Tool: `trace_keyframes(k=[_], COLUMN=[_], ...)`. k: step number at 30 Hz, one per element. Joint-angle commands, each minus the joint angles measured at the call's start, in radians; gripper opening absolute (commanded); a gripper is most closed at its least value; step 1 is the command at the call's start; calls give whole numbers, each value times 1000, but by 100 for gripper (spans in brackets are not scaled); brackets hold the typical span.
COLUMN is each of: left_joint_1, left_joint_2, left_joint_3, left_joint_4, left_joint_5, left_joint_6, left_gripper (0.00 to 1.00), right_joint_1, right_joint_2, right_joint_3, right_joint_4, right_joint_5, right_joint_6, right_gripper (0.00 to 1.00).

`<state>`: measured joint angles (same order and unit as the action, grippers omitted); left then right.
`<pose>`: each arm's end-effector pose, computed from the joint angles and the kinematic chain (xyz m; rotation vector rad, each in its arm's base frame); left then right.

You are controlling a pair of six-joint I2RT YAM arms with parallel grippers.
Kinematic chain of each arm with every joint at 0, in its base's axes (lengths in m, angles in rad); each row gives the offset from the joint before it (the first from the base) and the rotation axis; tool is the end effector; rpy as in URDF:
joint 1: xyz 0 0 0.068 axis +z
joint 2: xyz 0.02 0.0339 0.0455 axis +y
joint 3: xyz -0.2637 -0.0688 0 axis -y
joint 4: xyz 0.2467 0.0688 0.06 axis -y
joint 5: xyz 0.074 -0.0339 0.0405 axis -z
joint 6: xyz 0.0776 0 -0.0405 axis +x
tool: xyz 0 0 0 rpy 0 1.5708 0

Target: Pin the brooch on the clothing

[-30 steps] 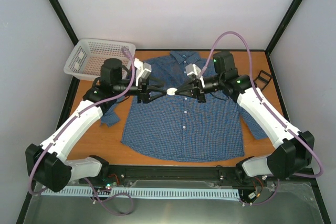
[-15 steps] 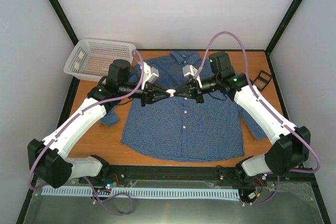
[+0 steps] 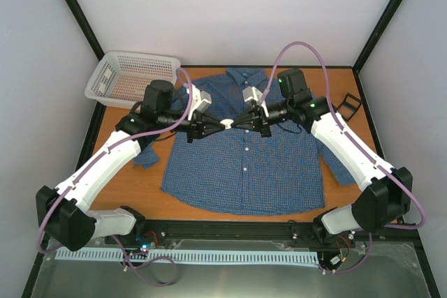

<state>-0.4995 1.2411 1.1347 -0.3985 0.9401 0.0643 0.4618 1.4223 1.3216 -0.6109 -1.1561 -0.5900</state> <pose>0.2255 -0.1945 0.3385 1.1215 1.7380 -1.2352 0.2478 0.2027 0.3404 -1.4787 1.3899 1.2088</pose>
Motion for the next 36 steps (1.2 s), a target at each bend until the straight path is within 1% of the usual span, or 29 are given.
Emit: trace_keyframes(k=[1, 5, 8, 11, 12, 14, 15, 16, 18, 19, 21, 23, 24, 25, 27, 30, 33, 36], left_joint_1=[-3, -4, -4, -4, -5, -5, -5, -4, -5, -5, -5, 0, 9, 24, 65, 78, 87, 99], left_joint_2=[-13, -11, -10, -11, -12, -20, -34, -51, -105, -140, -194, -199, -177, -146, -70, 18, 73, 138], left_joint_3=[51, 58, 63, 63, 63, 63, 52, 35, -50, -117, -285, -429, -472, -477, -417, -373, -390, -386], left_joint_4=[-7, -9, -12, -16, -19, -17, -3, 28, 133, 227, 506, 764, 882, 922, 904, 914, 987, 1005], left_joint_5=[-2, -4, -11, -12, -22, -71, -118, -197, -378, -470, -637, -805, -862, -889, -863, -877, -889, -887], left_joint_6=[23, 26, 29, 39, 43, 48, 45, 30, 28, 44, 99, 148, 166, 165, 140, 159, 178, 183], left_gripper=[16, 15, 12, 6, 2, 1, 1, 1, 1, 1, 1, 1, 1, 1, 1, 1, 1, 1], right_joint_1=[8, 9, 9, 10, 10, 11, 11, 11, 10, 10, 10, 11, 11, 12, 12, 12, 10, 11], right_joint_2=[11, 11, 11, 13, 16, 23, 25, 25, 26, 28, 41, 80, 108, 147, 242, 398, 532, 678], right_joint_3=[24, 25, 25, 26, 28, 35, 34, 27, -9, -28, -67, -86, -87, -74, -18, 133, 249, 382], right_joint_4=[-21, -27, -26, -24, -22, -10, 16, 58, 149, 207, 344, 451, 497, 518, 519, 425, 392, 333], right_joint_5=[-4, -7, -11, -13, -11, 3, 39, 91, 213, 285, 451, 584, 649, 677, 737, 768, 788, 810], right_joint_6=[-26, -30, -33, -32, -30, -17, 8, 46, 103, 134, 201, 236, 244, 233, 202, 155, 141, 130], right_gripper=[3, 3, 3, 3, 3, 3, 5, 14, 29, 35, 48, 55, 58, 60, 65, 69, 72, 76])
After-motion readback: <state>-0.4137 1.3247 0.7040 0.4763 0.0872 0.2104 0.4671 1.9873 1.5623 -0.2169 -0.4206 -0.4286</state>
